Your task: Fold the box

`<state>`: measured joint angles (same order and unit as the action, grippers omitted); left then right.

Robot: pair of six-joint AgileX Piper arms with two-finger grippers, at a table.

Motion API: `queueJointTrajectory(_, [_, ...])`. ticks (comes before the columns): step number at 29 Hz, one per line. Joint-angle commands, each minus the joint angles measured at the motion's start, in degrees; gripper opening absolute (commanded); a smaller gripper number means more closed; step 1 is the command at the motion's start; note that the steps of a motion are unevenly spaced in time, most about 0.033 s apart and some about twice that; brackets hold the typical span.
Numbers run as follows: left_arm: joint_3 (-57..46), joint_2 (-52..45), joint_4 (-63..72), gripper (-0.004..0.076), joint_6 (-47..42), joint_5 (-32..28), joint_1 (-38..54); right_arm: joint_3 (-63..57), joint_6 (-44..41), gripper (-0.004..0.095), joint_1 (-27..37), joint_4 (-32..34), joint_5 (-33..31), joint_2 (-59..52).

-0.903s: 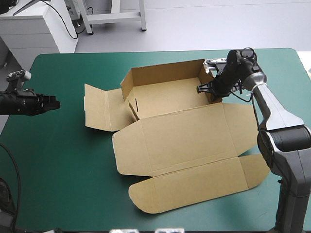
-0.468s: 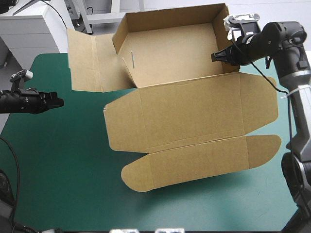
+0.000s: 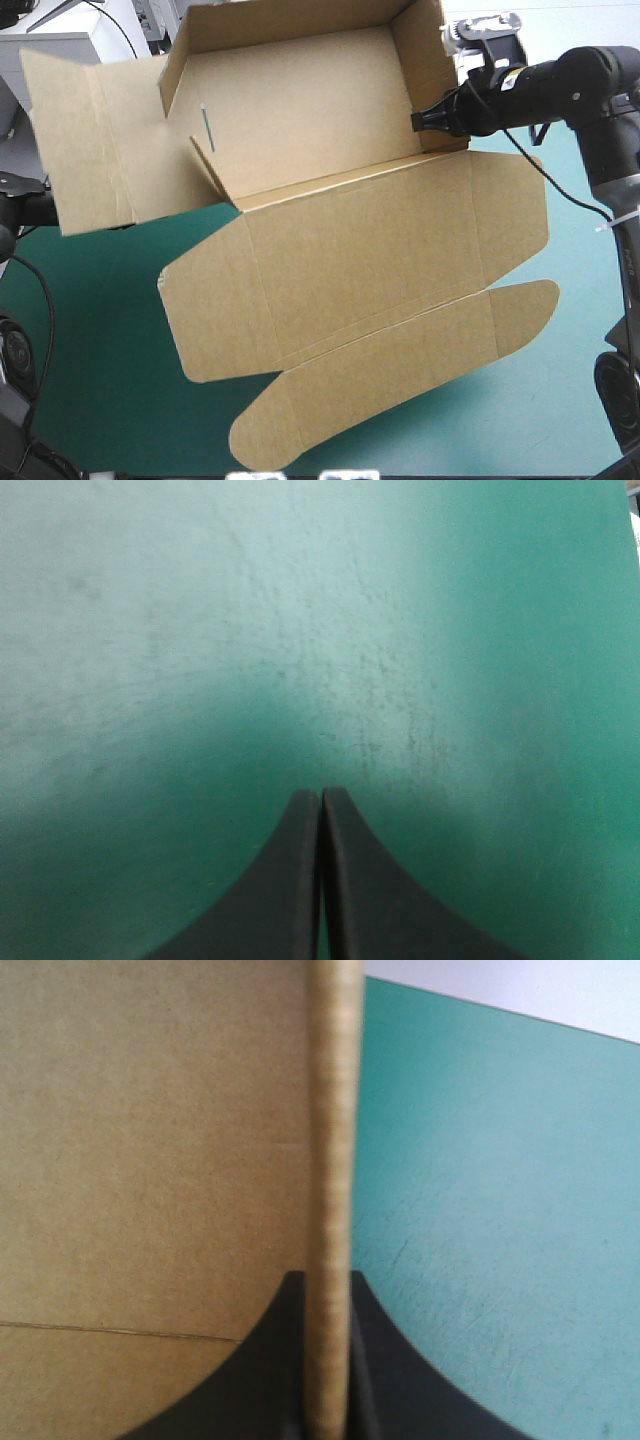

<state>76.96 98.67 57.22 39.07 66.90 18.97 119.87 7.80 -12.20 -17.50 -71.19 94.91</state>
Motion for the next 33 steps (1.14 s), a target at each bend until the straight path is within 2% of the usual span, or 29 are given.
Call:
queueJointTrajectory(1, [1.5,-2.9,6.0,-0.0008,-4.6,-3.5,-5.4,-1.9,0.3,-0.0013,-2.2,2.7,-0.4,-2.7])
queueJointTrajectory(3, [1.5,-3.4,7.7,-0.0008,-5.2,-6.1,-8.2,-4.5,0.3,-0.0013,-2.8,6.7,0.6,-2.7])
queueJointTrajectory(8, [1.6,-6.1,10.0,-0.0009,-5.0,-6.9,-12.6,-7.7,-1.7,-0.0013,-3.0,12.7,3.5,-1.8])
queueJointTrajectory(15, [1.6,-9.7,10.2,-0.0009,-5.0,-7.0,-18.8,-7.7,-3.2,-0.0014,-3.0,11.6,5.0,1.7])
queueJointTrajectory(20, [1.6,-12.4,10.3,-0.0009,-5.3,-9.1,-21.9,-7.7,-3.9,-0.0014,-3.0,12.1,5.6,3.4])
queueJointTrajectory(33, [1.6,-15.5,10.2,-0.0008,-5.7,-8.9,-22.0,-7.7,-4.7,-0.0014,-3.0,12.4,5.3,4.2])
